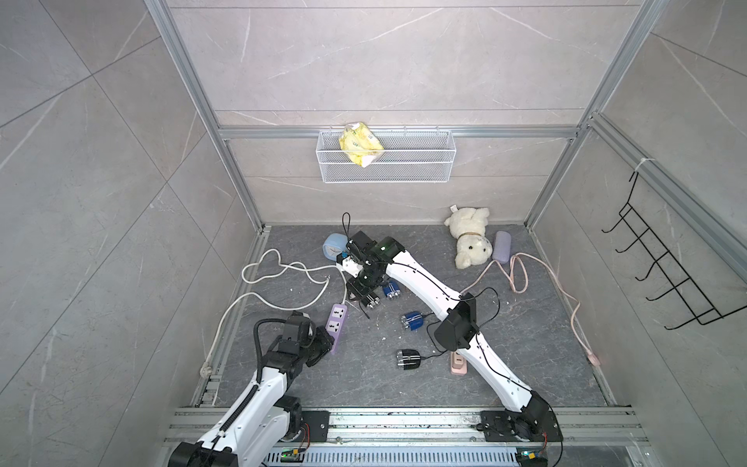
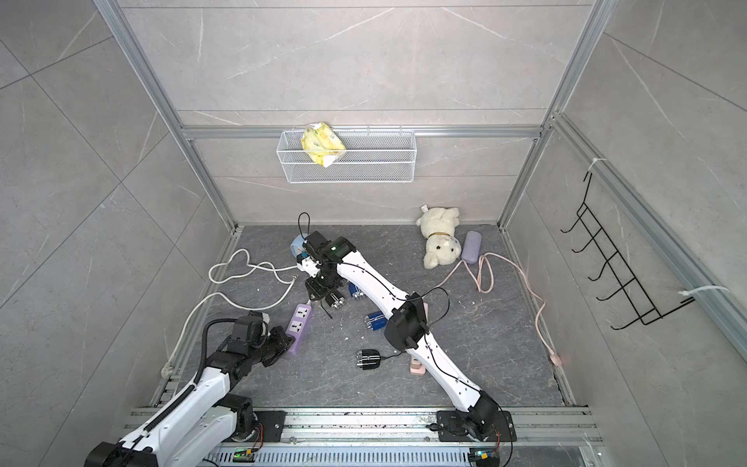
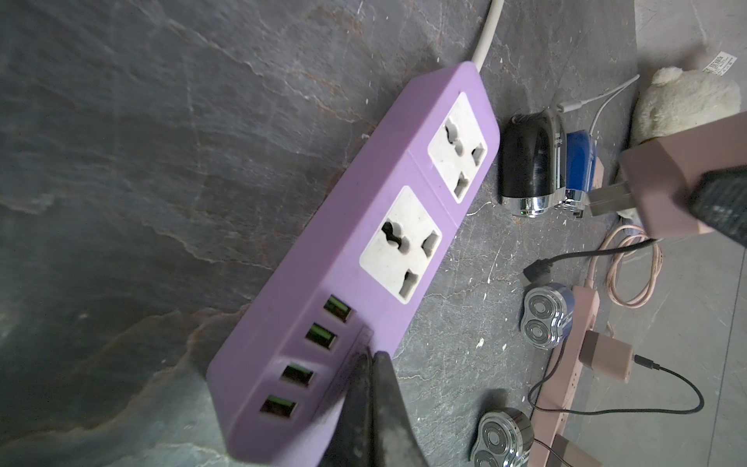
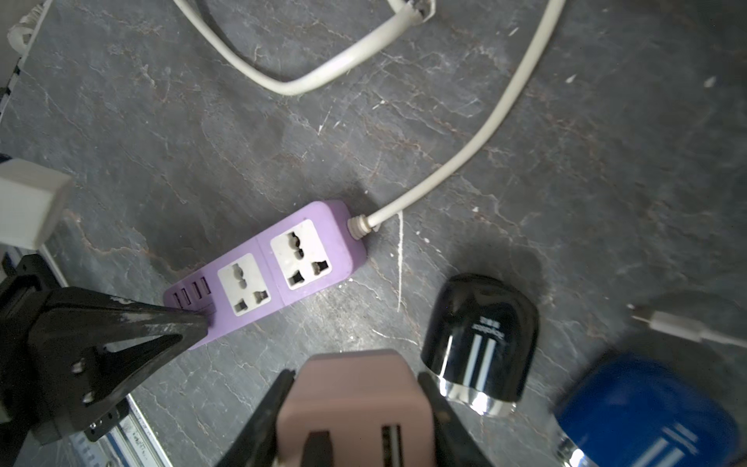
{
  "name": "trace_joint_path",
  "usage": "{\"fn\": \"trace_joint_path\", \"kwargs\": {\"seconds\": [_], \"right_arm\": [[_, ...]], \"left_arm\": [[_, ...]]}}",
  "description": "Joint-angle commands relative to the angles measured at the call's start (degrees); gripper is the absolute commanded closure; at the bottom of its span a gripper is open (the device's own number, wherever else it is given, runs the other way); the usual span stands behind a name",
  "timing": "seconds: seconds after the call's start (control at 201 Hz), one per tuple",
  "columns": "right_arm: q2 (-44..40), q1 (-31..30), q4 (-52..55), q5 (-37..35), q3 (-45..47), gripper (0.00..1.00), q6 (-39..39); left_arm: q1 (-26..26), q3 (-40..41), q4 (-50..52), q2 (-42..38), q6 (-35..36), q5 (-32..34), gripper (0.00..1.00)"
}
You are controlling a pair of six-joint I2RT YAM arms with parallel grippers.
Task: Unplug the electric shaver
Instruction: Place the plug at the center of the board.
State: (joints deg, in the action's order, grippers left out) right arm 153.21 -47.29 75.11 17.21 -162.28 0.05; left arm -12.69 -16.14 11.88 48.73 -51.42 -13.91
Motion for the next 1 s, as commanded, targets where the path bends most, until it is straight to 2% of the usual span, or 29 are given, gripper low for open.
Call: {"fn": "trace_joint_path", "kwargs": {"seconds": [0.0,0.468,0.995], "right_arm": [[3.7,-0.3,-1.2,2.9,-0.9,0.73,0.8],[7.1,-0.1,-2.0,3.6,-0.6,0.71,1.6],[6.7,0.4,3.8,4.3,1.3,0.70,1.2]], "left_arm": [[0.3,1.3,3.1,1.1,0.1,-0.1,1.00],[0.2,2.0,3.0,1.0,0.0,0.0,1.00],[0.3,1.9,2.4,2.0,-0.2,0.1,1.00]]}}
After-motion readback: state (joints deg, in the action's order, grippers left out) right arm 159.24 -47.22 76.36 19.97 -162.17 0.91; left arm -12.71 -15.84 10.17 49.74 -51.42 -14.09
